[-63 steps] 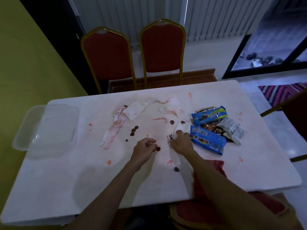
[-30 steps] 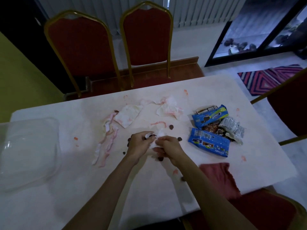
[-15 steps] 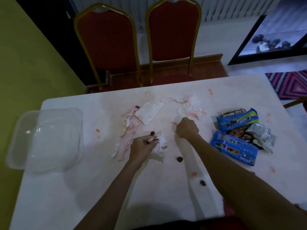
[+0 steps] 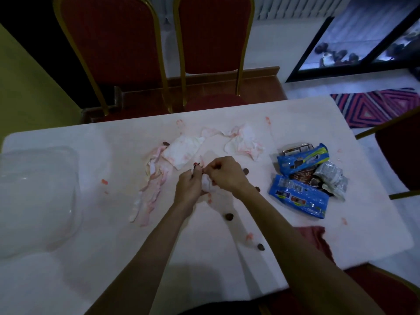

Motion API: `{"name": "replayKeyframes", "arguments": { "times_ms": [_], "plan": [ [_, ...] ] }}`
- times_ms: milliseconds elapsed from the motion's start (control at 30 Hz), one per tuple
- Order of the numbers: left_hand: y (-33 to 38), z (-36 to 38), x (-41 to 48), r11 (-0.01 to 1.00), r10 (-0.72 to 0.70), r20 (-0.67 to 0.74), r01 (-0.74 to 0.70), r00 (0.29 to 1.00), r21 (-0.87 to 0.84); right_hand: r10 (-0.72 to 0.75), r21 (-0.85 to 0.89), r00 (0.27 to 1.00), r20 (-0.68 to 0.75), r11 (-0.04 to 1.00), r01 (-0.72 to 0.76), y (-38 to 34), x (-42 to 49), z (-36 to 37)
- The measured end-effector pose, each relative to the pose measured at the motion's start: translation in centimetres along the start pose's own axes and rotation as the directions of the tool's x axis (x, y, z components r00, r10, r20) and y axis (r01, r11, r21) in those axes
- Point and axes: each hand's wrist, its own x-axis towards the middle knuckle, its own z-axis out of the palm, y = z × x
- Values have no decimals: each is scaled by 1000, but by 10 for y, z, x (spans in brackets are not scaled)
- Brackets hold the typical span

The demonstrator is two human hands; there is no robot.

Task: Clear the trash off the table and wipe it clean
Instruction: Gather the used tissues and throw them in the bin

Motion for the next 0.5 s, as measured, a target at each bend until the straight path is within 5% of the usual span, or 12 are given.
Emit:
{"name": "replayKeyframes", "arguments": {
  "times_ms": [133,300,400,500],
  "plan": [
    [3,-1,5,996,-13,44,16,999,-83,-40,-160,998,49,986,48,-3,5,-3],
    [3,-17,13,999,10,-79,-13,997,-37,-20,-89,976,217,995,40,-3,10,-4],
    [5,-29,15,999,34,-128,-33,991,16,17,-14,995,100,1000,-16,-1,25,-17],
    [7,-49,18,998,57,-182,-54,982,18,-34,-245,985,-166,969,-8,6,47,-40]
  ]
}}
